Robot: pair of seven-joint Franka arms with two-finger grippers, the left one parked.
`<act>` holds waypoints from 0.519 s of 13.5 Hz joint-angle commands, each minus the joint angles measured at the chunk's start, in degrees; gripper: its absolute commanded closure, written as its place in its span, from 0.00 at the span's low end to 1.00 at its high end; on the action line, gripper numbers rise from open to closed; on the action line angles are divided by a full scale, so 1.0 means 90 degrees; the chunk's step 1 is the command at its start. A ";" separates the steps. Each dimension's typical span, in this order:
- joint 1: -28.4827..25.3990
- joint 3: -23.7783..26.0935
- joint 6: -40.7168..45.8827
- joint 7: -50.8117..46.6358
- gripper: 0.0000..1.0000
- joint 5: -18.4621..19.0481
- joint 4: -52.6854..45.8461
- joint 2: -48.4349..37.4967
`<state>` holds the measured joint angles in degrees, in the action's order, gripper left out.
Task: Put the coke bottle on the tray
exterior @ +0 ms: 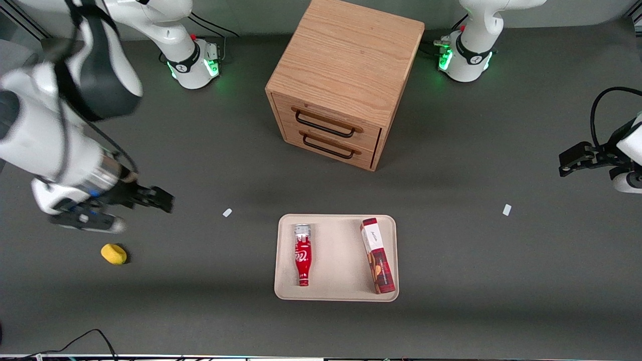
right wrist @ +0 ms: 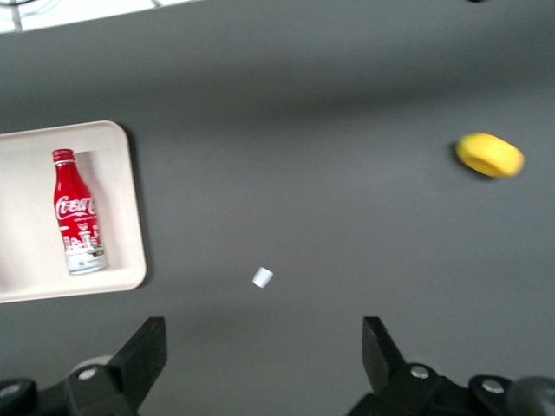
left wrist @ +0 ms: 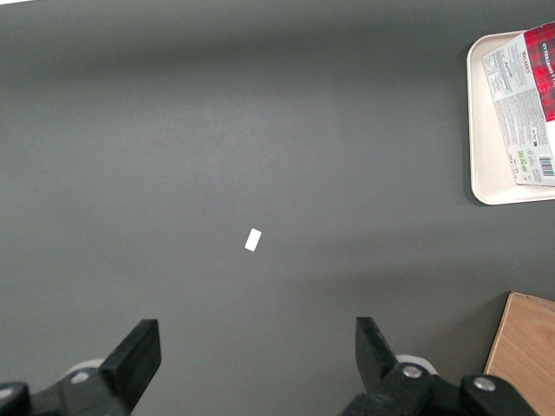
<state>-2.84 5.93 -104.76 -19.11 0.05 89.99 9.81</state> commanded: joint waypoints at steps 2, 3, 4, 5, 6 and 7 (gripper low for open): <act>-0.0026 -0.0687 0.0241 0.0694 0.00 -0.0318 0.1241 -0.1421; -0.0026 -0.0814 0.0379 0.0852 0.00 -0.0318 0.1241 -0.1528; -0.0026 -0.0854 0.0438 0.1008 0.00 -0.0270 0.1241 -0.1607; -0.0036 -0.0854 0.0439 0.1213 0.00 -0.0230 0.1222 -0.1617; -0.0046 -0.0854 0.0439 0.1225 0.00 -0.0153 0.1183 -0.1608; -0.0065 -0.0845 0.0429 0.1225 0.00 -0.0152 0.1115 -0.1598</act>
<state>-2.70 -1.39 -100.72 -9.74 -1.25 99.65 -3.93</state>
